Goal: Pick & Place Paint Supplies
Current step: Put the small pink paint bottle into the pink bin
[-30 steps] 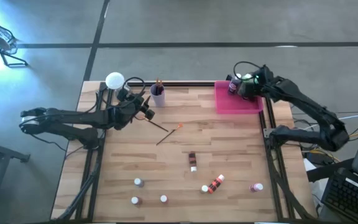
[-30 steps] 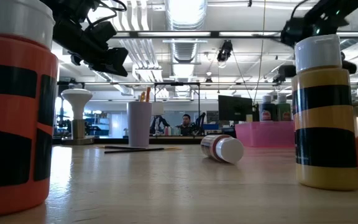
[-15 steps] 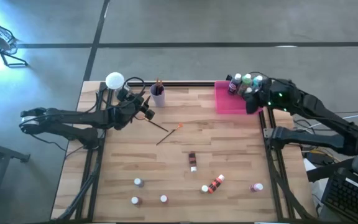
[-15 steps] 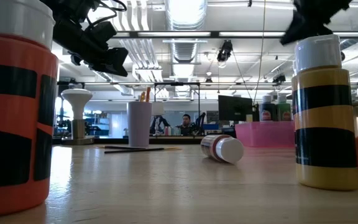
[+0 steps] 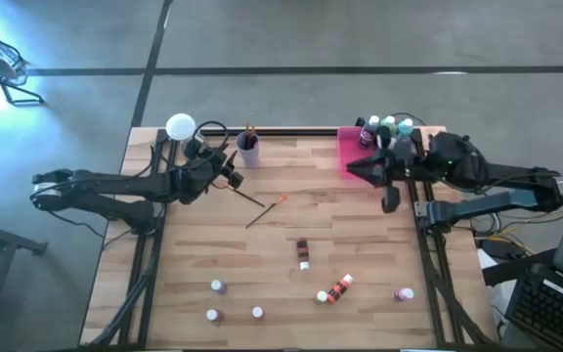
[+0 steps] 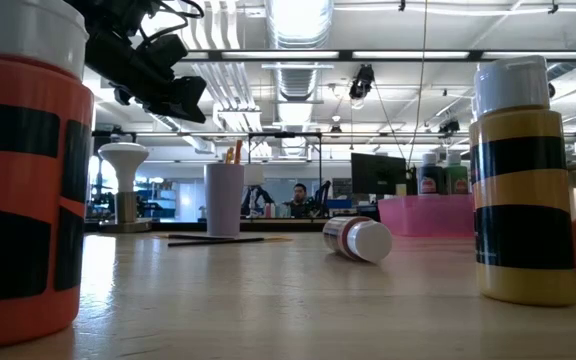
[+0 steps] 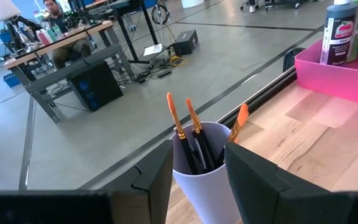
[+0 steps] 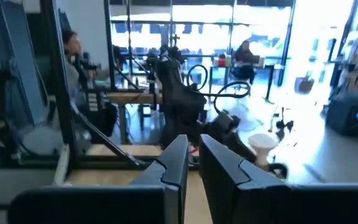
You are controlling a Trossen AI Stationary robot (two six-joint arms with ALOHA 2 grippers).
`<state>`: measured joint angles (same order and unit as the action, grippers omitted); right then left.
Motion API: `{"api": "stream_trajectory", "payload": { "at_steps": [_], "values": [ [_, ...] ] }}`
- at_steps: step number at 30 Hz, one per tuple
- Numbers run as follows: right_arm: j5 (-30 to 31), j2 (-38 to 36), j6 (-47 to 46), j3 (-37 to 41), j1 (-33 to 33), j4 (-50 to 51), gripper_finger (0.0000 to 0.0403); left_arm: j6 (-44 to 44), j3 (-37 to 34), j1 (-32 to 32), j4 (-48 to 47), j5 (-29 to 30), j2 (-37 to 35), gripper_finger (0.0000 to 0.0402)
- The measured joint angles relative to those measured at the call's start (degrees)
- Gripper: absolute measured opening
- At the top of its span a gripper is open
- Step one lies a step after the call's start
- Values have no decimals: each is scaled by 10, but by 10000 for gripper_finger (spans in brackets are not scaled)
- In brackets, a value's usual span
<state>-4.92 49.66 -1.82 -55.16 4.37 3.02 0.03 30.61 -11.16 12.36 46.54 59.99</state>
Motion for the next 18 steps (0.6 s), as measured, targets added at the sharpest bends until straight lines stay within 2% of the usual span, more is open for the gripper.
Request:
{"api": "stream_trajectory", "payload": {
  "at_steps": [6, 9, 11, 14, 18],
  "values": [
    [13, 77, 20, -61, 0, 1, 58, 0, 0, 0, 0, 0, 0, 151],
    [-1, 116, -8, -86, 0, 15, 66, 0, 0, 0, 0, 0, 0, 151],
    [-32, 147, 6, -117, 0, 98, 73, 0, 0, 0, 0, 0, 0, 151],
    [-41, 194, 14, -172, -9, 312, 84, 0, 0, 0, 0, 0, 0, 151],
    [-40, 250, -85, -219, -35, 551, 94, 0, 0, 0, 0, 0, 0, 151]
  ]
}}
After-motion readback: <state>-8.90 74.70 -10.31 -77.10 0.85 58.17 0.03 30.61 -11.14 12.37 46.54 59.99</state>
